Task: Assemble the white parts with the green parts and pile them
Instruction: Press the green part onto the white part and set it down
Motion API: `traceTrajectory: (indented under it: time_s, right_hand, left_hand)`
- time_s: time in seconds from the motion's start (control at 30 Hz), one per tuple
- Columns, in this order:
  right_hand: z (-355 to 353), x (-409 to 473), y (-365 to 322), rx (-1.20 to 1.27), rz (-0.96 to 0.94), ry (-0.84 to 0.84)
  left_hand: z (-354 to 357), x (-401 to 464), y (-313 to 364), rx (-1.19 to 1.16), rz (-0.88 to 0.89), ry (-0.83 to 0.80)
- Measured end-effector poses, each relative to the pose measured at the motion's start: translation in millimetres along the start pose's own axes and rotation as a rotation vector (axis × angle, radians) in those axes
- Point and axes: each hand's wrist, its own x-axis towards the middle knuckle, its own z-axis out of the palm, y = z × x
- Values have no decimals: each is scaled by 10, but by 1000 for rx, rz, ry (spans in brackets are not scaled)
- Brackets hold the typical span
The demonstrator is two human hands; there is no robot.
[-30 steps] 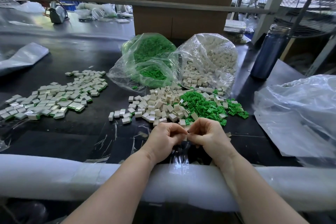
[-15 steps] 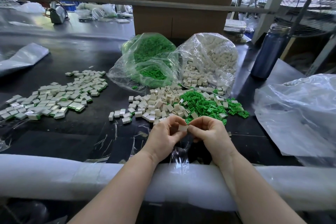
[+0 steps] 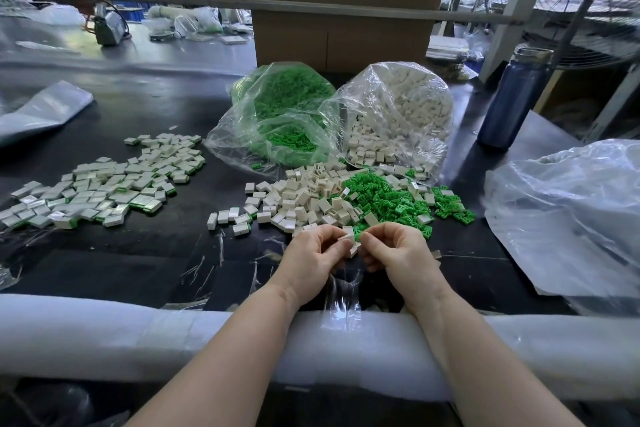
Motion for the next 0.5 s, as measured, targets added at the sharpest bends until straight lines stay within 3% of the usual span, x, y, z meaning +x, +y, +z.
traceTrajectory:
  time_s: [0.3, 0.5]
  right_hand:
    - [14, -25, -40, -137, -3, -75]
    - [-2, -36, -44, -72, -10, -50]
  left_hand:
    - [-2, -6, -8, 160, -16, -45]
    - [1, -18, 20, 101, -13, -22]
